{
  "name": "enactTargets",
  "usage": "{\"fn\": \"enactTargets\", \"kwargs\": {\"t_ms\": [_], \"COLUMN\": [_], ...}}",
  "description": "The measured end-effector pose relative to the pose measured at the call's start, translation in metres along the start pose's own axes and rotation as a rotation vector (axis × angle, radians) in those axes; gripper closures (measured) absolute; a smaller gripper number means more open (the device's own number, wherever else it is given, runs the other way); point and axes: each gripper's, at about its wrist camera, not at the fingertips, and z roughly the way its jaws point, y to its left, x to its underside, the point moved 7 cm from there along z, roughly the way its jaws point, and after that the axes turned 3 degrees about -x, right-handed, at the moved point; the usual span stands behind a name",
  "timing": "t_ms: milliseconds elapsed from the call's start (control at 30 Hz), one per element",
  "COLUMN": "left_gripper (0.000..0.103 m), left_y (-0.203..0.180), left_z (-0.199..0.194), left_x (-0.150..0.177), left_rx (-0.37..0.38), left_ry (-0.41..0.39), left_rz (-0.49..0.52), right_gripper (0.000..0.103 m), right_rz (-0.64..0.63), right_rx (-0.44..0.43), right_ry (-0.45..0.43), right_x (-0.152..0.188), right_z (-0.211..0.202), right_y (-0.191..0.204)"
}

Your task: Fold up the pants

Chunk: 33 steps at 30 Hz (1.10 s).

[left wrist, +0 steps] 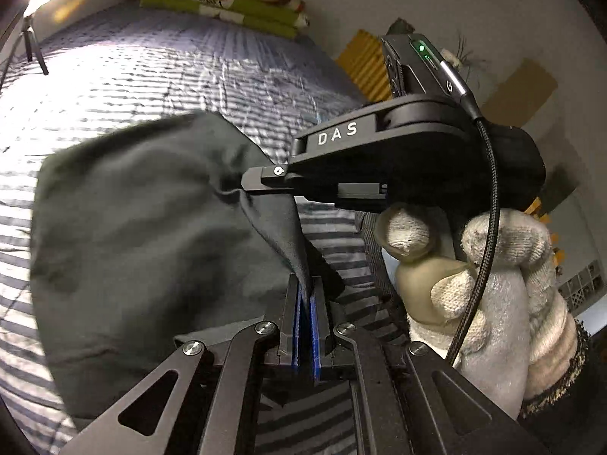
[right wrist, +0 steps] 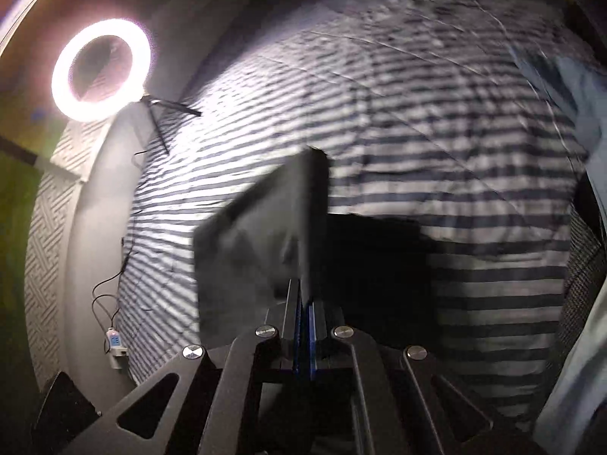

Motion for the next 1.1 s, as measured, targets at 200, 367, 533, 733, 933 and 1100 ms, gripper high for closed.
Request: {"fn": "enactTargets", "kwargs": {"t_ms": [200, 367, 533, 733, 933, 1100], "left_gripper": [0.093, 0.085, 0.078, 0.078, 0.078, 0.078], "left_y": [-0.029, -0.032, 0.025, 0.145, 0.164, 0.135], "left_z": [0.023, -0.008, -0.084, -0.111, -0.092, -0.051], "left_x": [0.017, 0.029, 0.051, 0.085, 0.098, 0.112], "left_rx": [0.003, 0.06, -0.007, -0.185, -0.152, -0.128], "left_ry": [0.073, 0.089, 0.03, 0.084, 0.101, 0.221], "left_rz": [0.008, 0.057, 0.058, -0.118, -0.178, -0.14], "right_gripper": [0.1, 0.083, 0.083, 0.077, 0.075, 0.07], "right_rz": [0.003, -0.043, -0.092, -0.108, -0.03, -0.125], "right_rx": [0.002, 0.152, 0.181, 0.175, 0.178, 0.34], "right_ry": [0.008, -0.063, -0.128, -0.096, -0.025, -0.025], "right_x": [0.0, -0.006, 0.012, 0.078, 0.113, 0.109], "right_z": [0.007, -0.019, -0.06, -0.063, -0.032, -0.025], "right_y": [-0.028, -0.047, -0.044, -0.041, -0.061, -0.068]}}
